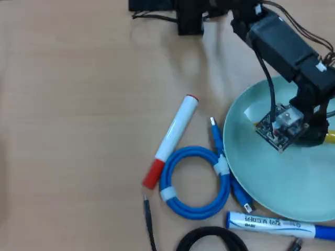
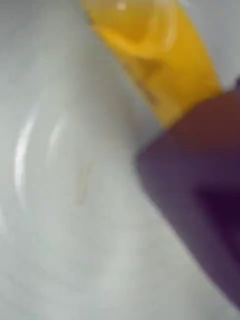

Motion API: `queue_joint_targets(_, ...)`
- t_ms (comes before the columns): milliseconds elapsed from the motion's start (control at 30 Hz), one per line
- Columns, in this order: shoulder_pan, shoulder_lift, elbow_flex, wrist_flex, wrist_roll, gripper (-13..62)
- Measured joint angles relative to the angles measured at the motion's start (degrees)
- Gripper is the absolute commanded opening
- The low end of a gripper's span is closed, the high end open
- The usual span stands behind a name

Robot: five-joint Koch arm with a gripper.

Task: Pick up the yellow coffee stick, then put it in the green bowl

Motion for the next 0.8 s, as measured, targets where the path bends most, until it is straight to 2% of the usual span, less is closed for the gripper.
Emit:
queue_joint_targets(200,0.00,0.00,0.00,0.09,-3.60,-7.6)
queue_joint_targets(300,0.00,0.00,0.00,1.05,-5.71,-4.9)
queue_joint_targets(367,0.00,0.00,0.00,2.37,-6.33,3.4)
queue_joint_targets(533,0.00,0.00,-0.09,6.33,-7.91,36.7)
queue_joint_targets(600,-0.26,0.00,-0.18,8.26,-8.44,46.8)
queue_joint_targets(667,-0.44,0.00,-0.97,10.37,-8.44,52.6)
queue_joint_targets(800,-0.62,0.00,-0.97,13.45,-8.44,53.1)
